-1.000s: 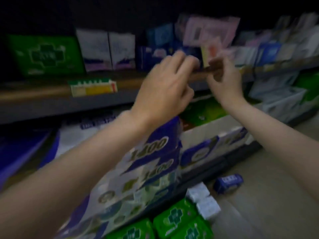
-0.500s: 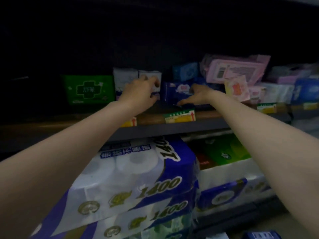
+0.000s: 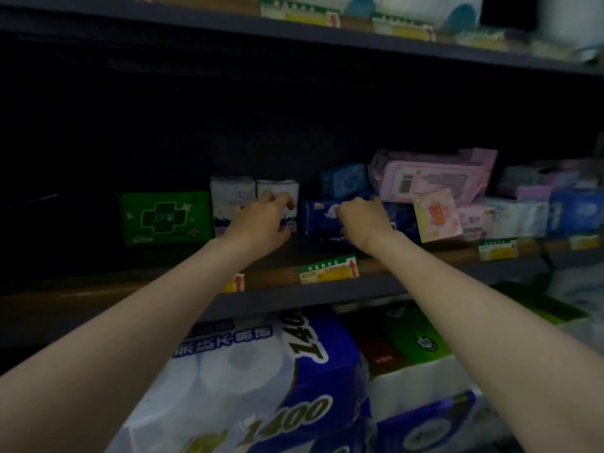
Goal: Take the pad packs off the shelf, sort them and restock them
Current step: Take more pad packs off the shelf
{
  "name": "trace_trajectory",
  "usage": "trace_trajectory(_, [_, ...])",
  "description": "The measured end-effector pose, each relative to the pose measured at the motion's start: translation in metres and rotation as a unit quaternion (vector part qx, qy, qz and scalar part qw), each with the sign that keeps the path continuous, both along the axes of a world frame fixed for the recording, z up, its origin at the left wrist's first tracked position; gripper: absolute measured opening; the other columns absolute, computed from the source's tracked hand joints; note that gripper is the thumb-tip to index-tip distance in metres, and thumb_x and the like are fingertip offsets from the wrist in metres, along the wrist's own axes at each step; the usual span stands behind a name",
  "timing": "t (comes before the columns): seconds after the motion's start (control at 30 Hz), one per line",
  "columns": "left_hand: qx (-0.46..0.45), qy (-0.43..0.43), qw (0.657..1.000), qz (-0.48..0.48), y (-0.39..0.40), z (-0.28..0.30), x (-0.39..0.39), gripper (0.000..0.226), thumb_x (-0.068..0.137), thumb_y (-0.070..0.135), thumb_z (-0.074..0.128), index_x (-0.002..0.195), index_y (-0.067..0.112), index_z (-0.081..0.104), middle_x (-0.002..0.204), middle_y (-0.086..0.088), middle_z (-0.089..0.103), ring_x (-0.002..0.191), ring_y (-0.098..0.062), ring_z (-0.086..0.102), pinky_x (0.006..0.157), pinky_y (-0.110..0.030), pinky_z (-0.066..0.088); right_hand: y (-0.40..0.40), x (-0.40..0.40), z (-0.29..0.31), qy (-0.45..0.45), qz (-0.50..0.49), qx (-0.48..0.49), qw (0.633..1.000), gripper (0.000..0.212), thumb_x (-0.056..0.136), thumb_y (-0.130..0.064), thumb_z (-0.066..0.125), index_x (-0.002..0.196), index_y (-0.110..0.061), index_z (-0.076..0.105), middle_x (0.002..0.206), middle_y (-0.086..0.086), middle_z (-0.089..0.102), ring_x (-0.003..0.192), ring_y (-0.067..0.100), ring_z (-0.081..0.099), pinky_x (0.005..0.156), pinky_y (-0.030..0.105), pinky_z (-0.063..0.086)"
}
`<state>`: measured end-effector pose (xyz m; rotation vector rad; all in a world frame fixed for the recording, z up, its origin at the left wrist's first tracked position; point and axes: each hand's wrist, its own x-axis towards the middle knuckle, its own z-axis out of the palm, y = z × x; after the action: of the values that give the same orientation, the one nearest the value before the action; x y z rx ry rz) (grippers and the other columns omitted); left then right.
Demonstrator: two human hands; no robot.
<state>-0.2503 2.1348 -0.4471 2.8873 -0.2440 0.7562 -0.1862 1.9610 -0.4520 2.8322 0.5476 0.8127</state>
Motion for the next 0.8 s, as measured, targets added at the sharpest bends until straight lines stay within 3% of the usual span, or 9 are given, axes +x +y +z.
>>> trace_trajectory(0.1, [0.006, 0.035, 0.998, -0.046, -0.006, 0.007, 0.006, 0.079, 0.083, 0.027, 0.067, 0.145, 0.032, 0.017, 0.150, -0.001, 0.025, 0.135, -0.026, 0.025, 0.108, -0.046, 0.029, -0.009, -0.002, 0.009, -0.044, 0.124, 0.130, 0.983, 0.008, 0.089, -0.006, 0.055, 0.084, -0.011, 0.057, 0.088, 0.009, 0.064, 0.088, 0.027, 0.058, 0.087, 0.033, 0.037])
trace_trajectory(0.17, [0.032, 0.031, 0.997, -0.057, -0.013, 0.015, 0.008, 0.098, 0.077, 0.037, 0.072, 0.148, 0.035, 0.005, 0.154, 0.006, 0.014, 0.140, -0.022, 0.011, 0.111, -0.046, 0.020, -0.012, -0.011, 0.020, -0.014, 0.248, 0.276, 0.928, 0.012, 0.089, -0.011, 0.061, 0.078, -0.013, 0.056, 0.076, 0.001, 0.060, 0.078, 0.019, 0.058, 0.069, 0.030, 0.040])
trace_trajectory(0.23, [0.062, -0.037, 0.996, -0.051, -0.021, 0.023, 0.014, 0.094, 0.073, 0.044, 0.073, 0.146, 0.032, 0.015, 0.149, 0.003, 0.027, 0.137, -0.021, 0.020, 0.108, -0.042, 0.020, -0.017, -0.016, 0.029, 0.016, 0.310, 0.362, 0.879, 0.014, 0.088, -0.013, 0.062, 0.077, -0.018, 0.056, 0.073, -0.008, 0.059, 0.077, 0.012, 0.059, 0.068, 0.027, 0.044])
trace_trajectory(0.33, [0.081, -0.097, 0.991, -0.030, -0.031, 0.025, 0.024, 0.069, 0.073, 0.049, 0.071, 0.130, 0.024, 0.040, 0.125, 0.002, 0.051, 0.117, -0.021, 0.045, 0.096, -0.036, 0.027, -0.046, 0.000, 0.028, -0.026, 0.224, 0.400, 0.888, 0.005, 0.090, -0.018, 0.060, 0.093, -0.016, 0.063, 0.088, -0.004, 0.063, 0.087, 0.013, 0.058, 0.078, 0.031, 0.047])
trace_trajectory(0.4, [0.057, -0.086, 0.995, -0.014, -0.039, 0.026, 0.030, 0.062, 0.074, 0.049, 0.071, 0.123, 0.022, 0.045, 0.117, 0.000, 0.057, 0.109, -0.023, 0.052, 0.092, -0.034, 0.030, -0.079, 0.017, 0.020, -0.064, -0.007, 0.366, 0.928, 0.036, 0.088, -0.029, 0.062, 0.119, -0.012, 0.055, 0.118, 0.010, 0.056, 0.109, 0.028, 0.052, 0.092, 0.038, 0.041])
trace_trajectory(0.5, [0.095, -0.079, 0.992, 0.019, -0.056, 0.028, 0.040, 0.063, 0.076, 0.053, 0.068, 0.124, 0.019, 0.046, 0.112, -0.004, 0.061, 0.105, -0.025, 0.056, 0.093, -0.033, 0.030, -0.109, 0.026, 0.001, 0.062, -0.241, 0.305, 0.919, 0.093, 0.076, -0.044, 0.072, 0.145, -0.017, 0.015, 0.145, 0.022, 0.022, 0.128, 0.045, 0.032, 0.103, 0.051, 0.031])
trace_trajectory(0.57, [0.107, -0.082, 0.990, 0.037, -0.064, 0.028, 0.045, 0.065, 0.076, 0.055, 0.066, 0.126, 0.017, 0.046, 0.112, -0.006, 0.062, 0.105, -0.025, 0.056, 0.094, -0.034, 0.030, -0.113, 0.031, -0.009, 0.086, -0.225, 0.302, 0.922, 0.102, 0.075, -0.038, 0.076, 0.147, -0.023, 0.004, 0.147, 0.021, 0.016, 0.125, 0.046, 0.036, 0.098, 0.050, 0.038])
trace_trajectory(0.7, [0.098, -0.088, 0.990, 0.058, -0.065, 0.025, 0.044, 0.062, 0.079, 0.056, 0.063, 0.123, 0.015, 0.047, 0.109, -0.007, 0.063, 0.101, -0.027, 0.057, 0.093, -0.034, 0.030, -0.110, 0.028, -0.008, 0.020, -0.103, 0.385, 0.917, 0.089, 0.076, -0.036, 0.074, 0.143, -0.018, 0.019, 0.143, 0.016, 0.028, 0.120, 0.040, 0.045, 0.089, 0.044, 0.043])
trace_trajectory(0.8, [-0.061, -0.174, 0.983, 0.015, -0.069, 0.026, 0.026, 0.053, 0.081, 0.054, 0.061, 0.112, 0.013, 0.050, 0.106, -0.007, 0.063, 0.098, -0.028, 0.058, 0.090, -0.035, 0.030, -0.111, 0.009, 0.005, -0.038, 0.028, 0.513, 0.857, 0.079, 0.079, -0.032, 0.072, 0.139, -0.011, 0.024, 0.139, 0.013, 0.039, 0.125, 0.030, 0.042, 0.094, 0.036, 0.038])
